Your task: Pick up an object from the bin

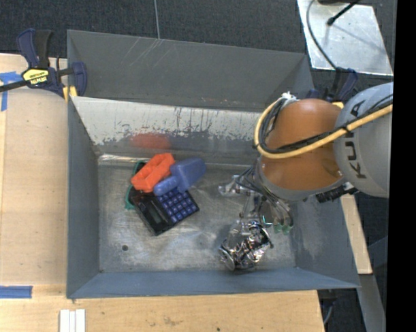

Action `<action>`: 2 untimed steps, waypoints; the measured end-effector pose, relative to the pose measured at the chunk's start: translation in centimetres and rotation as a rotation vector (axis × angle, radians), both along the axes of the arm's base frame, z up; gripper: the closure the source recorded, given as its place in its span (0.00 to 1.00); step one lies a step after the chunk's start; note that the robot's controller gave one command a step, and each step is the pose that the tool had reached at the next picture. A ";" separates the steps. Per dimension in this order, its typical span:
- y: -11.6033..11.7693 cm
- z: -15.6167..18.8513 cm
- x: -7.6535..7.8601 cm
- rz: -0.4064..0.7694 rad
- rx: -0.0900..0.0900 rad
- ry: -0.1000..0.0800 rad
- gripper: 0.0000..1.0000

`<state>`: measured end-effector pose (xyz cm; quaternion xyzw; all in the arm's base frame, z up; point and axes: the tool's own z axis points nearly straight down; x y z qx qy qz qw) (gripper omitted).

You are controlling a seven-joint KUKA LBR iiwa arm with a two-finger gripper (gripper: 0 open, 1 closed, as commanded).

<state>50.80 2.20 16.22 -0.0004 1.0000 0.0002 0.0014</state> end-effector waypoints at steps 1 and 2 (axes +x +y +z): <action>-0.7 -4.2 -0.5 -0.011 0.000 -0.008 0.00; -2.8 -7.6 -1.3 0.151 0.000 0.005 0.00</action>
Offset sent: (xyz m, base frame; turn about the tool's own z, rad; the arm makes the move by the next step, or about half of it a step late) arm -0.0165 -0.0566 -0.0922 -0.4511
